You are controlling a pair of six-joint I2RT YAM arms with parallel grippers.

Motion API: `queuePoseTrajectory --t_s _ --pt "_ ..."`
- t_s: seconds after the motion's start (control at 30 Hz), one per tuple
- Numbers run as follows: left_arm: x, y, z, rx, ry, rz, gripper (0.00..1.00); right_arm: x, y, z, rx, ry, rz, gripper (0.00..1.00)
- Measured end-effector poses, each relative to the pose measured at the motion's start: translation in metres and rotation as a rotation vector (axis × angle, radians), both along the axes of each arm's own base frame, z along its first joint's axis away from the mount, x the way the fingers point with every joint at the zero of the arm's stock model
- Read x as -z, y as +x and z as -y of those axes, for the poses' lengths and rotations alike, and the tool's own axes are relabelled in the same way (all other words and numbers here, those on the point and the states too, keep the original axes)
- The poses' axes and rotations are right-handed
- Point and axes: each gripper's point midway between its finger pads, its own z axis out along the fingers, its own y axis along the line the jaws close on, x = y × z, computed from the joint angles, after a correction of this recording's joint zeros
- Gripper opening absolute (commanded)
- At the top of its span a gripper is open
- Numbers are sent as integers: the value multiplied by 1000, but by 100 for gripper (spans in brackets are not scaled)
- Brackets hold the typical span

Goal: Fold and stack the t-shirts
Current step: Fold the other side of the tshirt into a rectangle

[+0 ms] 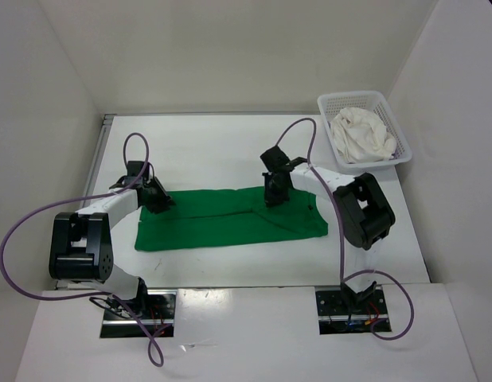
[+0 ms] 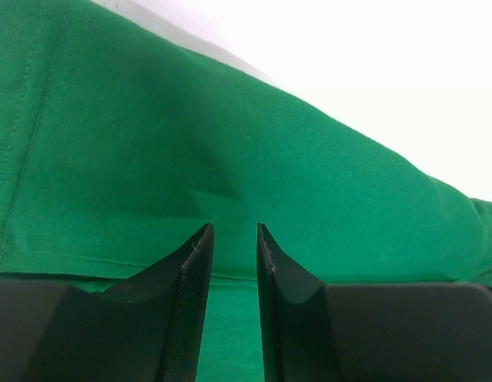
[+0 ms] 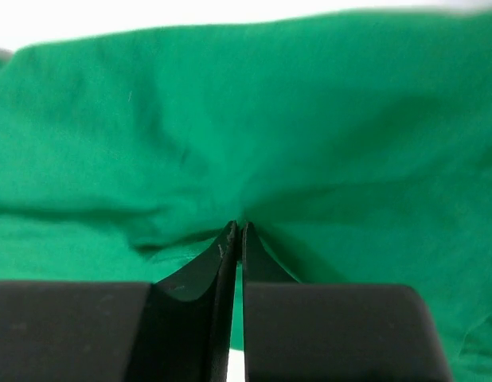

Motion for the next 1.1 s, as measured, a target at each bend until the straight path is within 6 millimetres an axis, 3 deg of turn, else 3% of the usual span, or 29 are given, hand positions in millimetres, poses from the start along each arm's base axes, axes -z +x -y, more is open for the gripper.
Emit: queuePoseTrajectory --t_s 0.1,0.23,0.27,0.33,0.47,0.57,0.63,0.73,0.8,0.93,1.03,1.1 --pt "0 0 0 1 -2 0 35 -6 -13 -4 -14 23 -14 5" --pt "-1 0 2 5 -11 2 35 -12 -36 -17 -44 62 -50 14" --pt "-1 1 2 5 -12 4 35 -13 -42 -21 -49 74 -66 22" --pt "-2 1 3 8 -17 5 35 -11 -55 -27 -62 95 -98 26" --pt "-6 5 4 10 -20 17 35 -11 -81 -39 -91 146 -178 44" --pt "-14 13 4 12 -23 40 35 -22 -89 -43 -103 187 -198 43" --pt "-21 19 4 13 -22 58 35 -37 -88 -43 -107 218 -174 30" --pt "-33 28 6 22 -25 88 35 -58 -72 -33 -69 257 -115 18" --pt "-43 36 11 39 -22 115 35 -60 -60 -24 -29 259 -83 14" --pt "-52 39 38 104 -39 140 35 -33 -56 -9 16 221 -96 7" --pt "-50 39 68 162 -67 132 35 -1 -77 -4 13 175 -176 7" --pt "-44 36 87 196 -82 113 35 9 -90 -2 5 155 -211 7"
